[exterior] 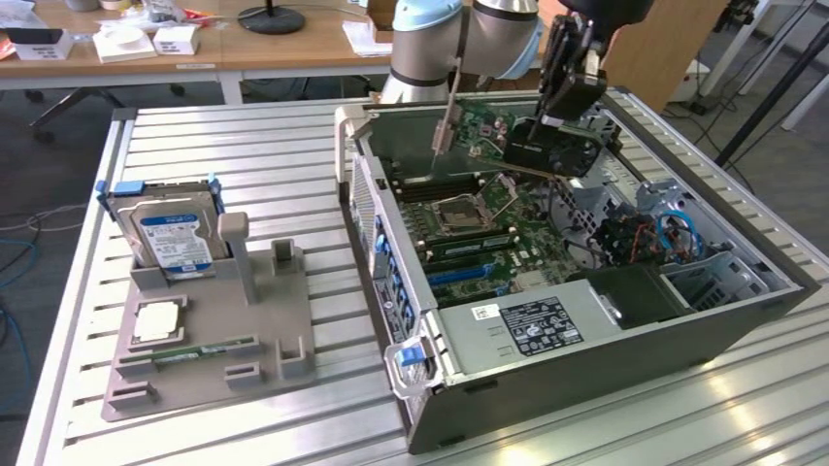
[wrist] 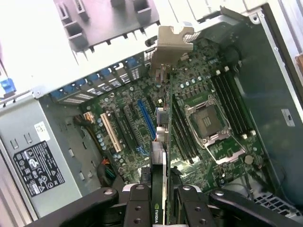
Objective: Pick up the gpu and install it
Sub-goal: 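Insert the gpu into the slot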
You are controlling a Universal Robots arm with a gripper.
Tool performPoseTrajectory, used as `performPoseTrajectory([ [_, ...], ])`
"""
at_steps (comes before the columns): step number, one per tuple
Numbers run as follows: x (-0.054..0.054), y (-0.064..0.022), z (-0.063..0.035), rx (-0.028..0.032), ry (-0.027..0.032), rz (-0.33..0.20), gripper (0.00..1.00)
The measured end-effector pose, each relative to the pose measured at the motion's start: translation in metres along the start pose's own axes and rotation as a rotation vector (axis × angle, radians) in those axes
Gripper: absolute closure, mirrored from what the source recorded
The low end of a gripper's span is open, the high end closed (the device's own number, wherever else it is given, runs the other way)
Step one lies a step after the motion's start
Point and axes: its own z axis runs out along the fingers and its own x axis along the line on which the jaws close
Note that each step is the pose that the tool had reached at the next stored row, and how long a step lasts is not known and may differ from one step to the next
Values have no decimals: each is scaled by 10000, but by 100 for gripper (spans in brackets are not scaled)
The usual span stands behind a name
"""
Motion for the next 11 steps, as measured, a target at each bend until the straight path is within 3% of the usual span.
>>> performPoseTrajectory([
  [11, 0, 0, 7, -32, 88, -1771, 74],
])
